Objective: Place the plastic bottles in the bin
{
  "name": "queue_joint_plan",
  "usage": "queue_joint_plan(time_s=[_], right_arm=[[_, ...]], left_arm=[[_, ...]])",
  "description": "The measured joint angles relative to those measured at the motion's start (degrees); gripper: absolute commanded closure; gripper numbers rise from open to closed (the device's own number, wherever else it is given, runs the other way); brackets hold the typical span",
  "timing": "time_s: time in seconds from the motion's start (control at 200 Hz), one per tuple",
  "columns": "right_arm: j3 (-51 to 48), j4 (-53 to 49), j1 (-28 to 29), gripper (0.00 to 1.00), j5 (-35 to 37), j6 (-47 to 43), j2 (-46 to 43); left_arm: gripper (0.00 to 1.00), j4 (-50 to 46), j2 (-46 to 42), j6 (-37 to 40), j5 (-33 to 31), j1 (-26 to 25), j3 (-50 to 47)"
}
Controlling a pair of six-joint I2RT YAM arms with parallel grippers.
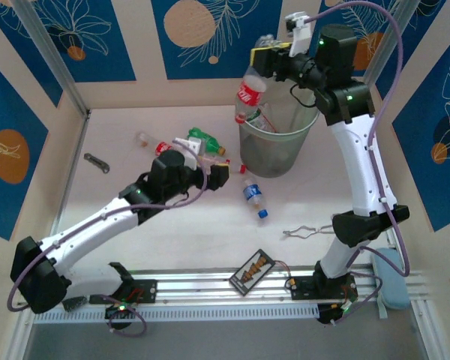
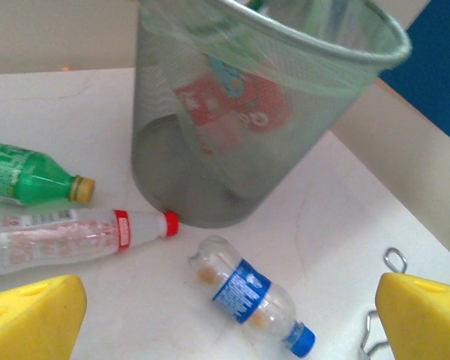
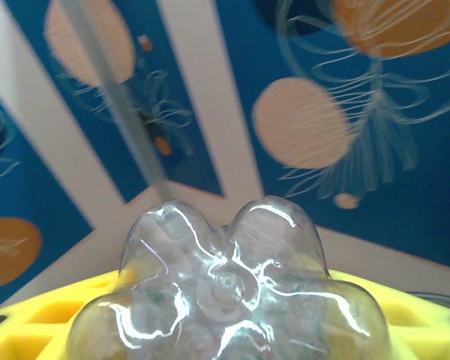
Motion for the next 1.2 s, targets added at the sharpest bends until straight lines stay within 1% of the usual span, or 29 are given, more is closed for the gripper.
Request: queue_joint_plan(time_s=[0.105, 0.205, 0.285, 0.43, 0.53, 0.605, 0.77, 1.04, 1.2], right_arm=[[0.2, 0.4, -3.7, 0.47, 3.2, -0.6, 0.0], [0.3, 0.2, -6.8, 0.47, 5.4, -0.8, 0.1], [2.1, -1.4, -8.6, 0.47, 7.6, -1.8, 1.0], [2.8, -4.0, -9.2, 0.47, 9.6, -4.6, 2.8], [2.3, -6.1, -9.2, 0.47, 10.1, -6.7, 4.7], [1.3, -8.3, -9.2, 0.47, 10.7, -8.4, 6.1], [-1.8, -12.2, -9.1, 0.47, 13.0, -12.8, 7.6], [-2.2, -16.3, -8.3, 0.47, 13.3, -17.5, 9.1], [-0.5, -18.9, -7.4, 0.49, 12.3, -19.7, 13.2]], left_arm=[[0.09, -2.6, 4.9, -1.0, 0.0, 3.0, 8.7], [0.11, -3.2, 10.0, -2.7, 0.9, 5.2, 16.7], [0.12, -3.7, 14.4, -3.5, 1.5, 5.9, 22.5], [0.12, -5.7, 23.6, -4.1, 2.5, 6.0, 32.9], [0.13, -7.0, 29.0, -4.7, 3.1, 6.0, 37.7], [0.14, -7.6, 31.9, -5.3, 3.4, 6.0, 39.4], [0.14, -8.2, 35.6, -6.9, 3.9, 6.0, 39.8], [0.15, -8.7, 37.9, -7.8, 4.1, 6.0, 42.3], [0.15, -8.4, 38.9, -8.2, 4.1, 6.0, 43.3]])
